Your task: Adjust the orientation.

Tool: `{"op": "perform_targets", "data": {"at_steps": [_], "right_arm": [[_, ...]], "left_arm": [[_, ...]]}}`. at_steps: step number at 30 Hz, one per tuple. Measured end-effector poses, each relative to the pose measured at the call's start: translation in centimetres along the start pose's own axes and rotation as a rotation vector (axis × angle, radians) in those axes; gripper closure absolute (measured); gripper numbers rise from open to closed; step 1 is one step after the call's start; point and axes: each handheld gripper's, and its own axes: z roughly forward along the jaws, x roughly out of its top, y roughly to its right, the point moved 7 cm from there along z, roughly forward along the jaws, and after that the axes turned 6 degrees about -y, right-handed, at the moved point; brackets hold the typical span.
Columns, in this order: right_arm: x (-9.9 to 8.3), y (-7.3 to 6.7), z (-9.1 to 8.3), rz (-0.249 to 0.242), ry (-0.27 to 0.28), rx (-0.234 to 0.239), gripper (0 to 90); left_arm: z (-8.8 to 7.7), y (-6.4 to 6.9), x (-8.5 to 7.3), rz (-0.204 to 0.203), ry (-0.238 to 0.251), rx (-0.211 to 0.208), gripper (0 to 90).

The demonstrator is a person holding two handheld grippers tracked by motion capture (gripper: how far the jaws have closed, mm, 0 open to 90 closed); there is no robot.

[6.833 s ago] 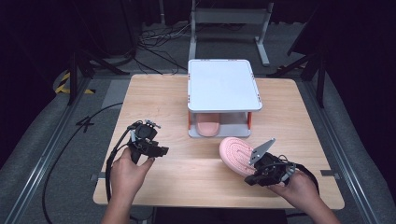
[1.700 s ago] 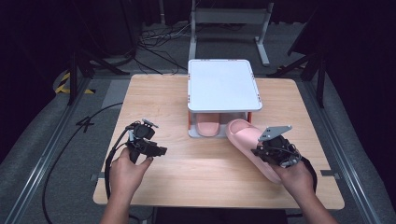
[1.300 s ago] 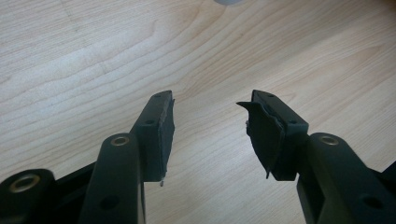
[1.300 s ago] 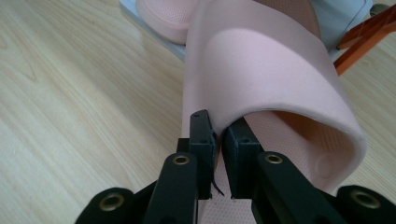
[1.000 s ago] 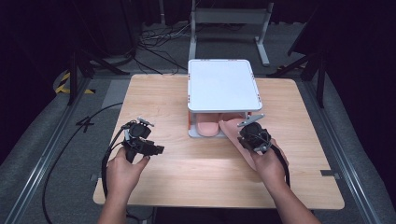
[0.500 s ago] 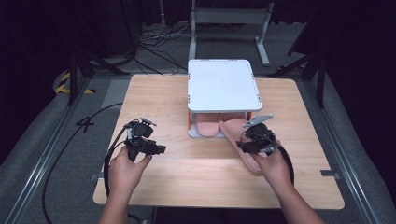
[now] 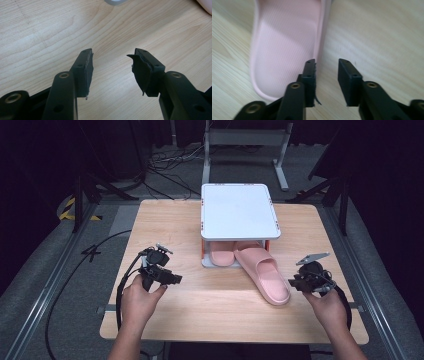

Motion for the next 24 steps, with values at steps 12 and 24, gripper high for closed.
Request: {"op": "perform_targets", "data": {"at_steps": [12, 24], "right_arm": [[-1.8, -0.8, 2.6, -0.027, -0.172, 0.041, 89.8], [-0.2, -7.0, 2.2, -0.198, -0.16, 0.166, 86.9]], "left_arm": [[-0.4, 0.4, 0.1, 0.015, 0.012, -0.007, 50.6], [-0.5, 0.4, 0.1, 0.016, 0.011, -0.01, 50.6]]}}
